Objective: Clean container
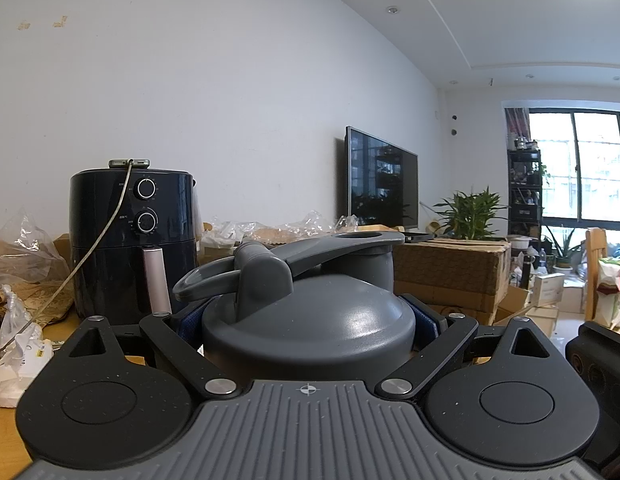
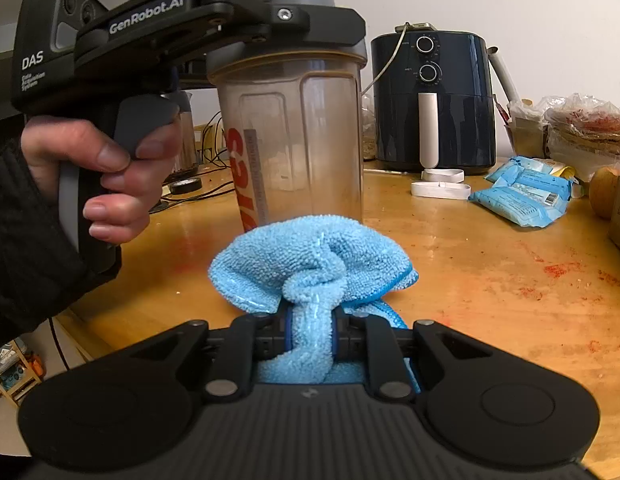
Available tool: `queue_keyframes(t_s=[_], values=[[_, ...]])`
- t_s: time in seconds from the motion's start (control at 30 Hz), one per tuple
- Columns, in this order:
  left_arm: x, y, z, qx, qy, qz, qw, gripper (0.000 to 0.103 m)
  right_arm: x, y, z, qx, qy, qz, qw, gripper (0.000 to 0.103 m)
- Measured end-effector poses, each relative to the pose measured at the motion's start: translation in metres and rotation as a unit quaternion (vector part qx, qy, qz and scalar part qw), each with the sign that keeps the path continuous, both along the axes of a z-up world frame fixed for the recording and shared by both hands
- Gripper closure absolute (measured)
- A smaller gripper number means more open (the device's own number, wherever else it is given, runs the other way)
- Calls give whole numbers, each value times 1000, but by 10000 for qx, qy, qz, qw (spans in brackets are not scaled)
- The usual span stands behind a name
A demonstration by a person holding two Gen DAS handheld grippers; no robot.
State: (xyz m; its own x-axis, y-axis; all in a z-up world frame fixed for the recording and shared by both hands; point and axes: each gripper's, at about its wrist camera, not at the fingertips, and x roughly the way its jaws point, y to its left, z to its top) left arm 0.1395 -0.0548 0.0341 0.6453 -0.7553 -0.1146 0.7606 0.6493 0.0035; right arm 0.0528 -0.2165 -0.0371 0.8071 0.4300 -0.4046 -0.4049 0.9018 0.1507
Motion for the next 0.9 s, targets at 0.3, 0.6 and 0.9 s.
queue_keyframes(t_s=[0.3,0.6,0.9], values=[[-1,-1,1,3,1,8,10000,8,0,0,0,27,-10,-27,10000,93],[-2,-1,0,-3,-6,8,10000,8,-1,0,2,83,-80,-32,9999,92],[-2,-1,-1,7,1,8,10000,8,-5,-2,14,235,-273,-44,9993,92]])
